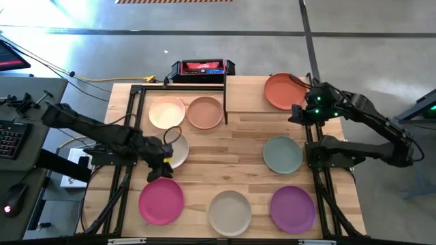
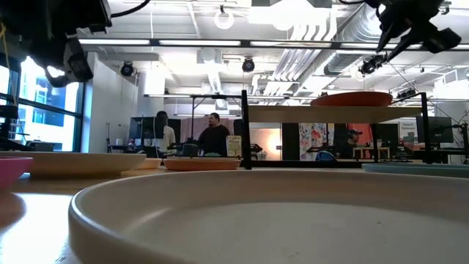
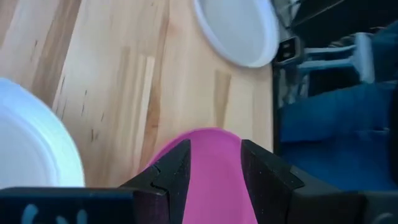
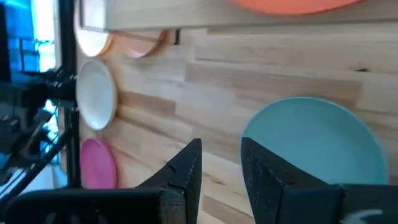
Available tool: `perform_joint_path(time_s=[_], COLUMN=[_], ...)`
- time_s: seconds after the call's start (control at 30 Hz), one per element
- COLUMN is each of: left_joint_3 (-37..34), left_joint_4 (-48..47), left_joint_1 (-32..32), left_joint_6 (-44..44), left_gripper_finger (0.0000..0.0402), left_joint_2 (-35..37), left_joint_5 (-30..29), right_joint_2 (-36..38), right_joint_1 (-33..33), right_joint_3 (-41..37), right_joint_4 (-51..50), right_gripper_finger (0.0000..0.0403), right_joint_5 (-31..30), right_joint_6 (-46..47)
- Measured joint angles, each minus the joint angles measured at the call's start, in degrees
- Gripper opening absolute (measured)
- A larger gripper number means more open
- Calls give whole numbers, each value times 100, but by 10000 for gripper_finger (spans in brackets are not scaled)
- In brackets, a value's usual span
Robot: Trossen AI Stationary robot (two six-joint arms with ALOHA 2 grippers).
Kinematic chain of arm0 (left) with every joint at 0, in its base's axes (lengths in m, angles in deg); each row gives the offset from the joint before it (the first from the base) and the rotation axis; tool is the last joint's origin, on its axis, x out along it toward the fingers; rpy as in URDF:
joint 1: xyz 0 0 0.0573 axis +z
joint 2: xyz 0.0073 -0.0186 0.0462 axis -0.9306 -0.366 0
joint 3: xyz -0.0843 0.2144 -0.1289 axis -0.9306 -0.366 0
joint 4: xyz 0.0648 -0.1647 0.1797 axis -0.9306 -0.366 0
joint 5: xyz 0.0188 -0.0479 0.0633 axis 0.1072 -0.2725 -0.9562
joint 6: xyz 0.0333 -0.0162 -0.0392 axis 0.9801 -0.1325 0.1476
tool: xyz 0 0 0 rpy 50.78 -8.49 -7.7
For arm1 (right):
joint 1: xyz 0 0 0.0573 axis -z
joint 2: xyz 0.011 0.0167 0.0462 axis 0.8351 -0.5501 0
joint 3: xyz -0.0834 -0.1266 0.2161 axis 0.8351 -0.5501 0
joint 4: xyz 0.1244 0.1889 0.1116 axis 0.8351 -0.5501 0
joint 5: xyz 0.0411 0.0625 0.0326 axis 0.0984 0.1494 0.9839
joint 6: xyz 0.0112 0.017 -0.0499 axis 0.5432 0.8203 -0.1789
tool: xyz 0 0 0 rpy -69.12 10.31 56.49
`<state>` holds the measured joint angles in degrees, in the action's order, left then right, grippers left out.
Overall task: Place and stack plates onto a shelf
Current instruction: Stack the pink plate on top of the orange plate on the shelf
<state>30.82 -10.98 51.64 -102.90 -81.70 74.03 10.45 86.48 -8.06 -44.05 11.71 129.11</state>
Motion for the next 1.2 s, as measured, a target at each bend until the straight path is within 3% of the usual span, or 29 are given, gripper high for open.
perform_joint_path(time_s=[0.33,0.63,0.77,1.2], left_joint_3=[0,2,4,7], left_joint_4=[58,56,14,-32], left_joint_1=[-744,-948,-946,-948], left_joint_6=[-301,89,349,716], left_gripper_finger=[129,129,129,129], left_joint_2=[-861,-1198,-1347,-1977], left_joint_5=[-153,-862,-1095,-1041], right_joint_2=[-531,-1200,-1533,-2301], right_joint_1=[-1320,-2103,-2396,-2814], right_joint_3=[0,0,0,0], right_joint_4=[953,1211,1417,2123], right_gripper_finger=[92,92,92,92], right_joint_5=[-352,-509,-508,-505], right_joint_6=[287,302,305,304])
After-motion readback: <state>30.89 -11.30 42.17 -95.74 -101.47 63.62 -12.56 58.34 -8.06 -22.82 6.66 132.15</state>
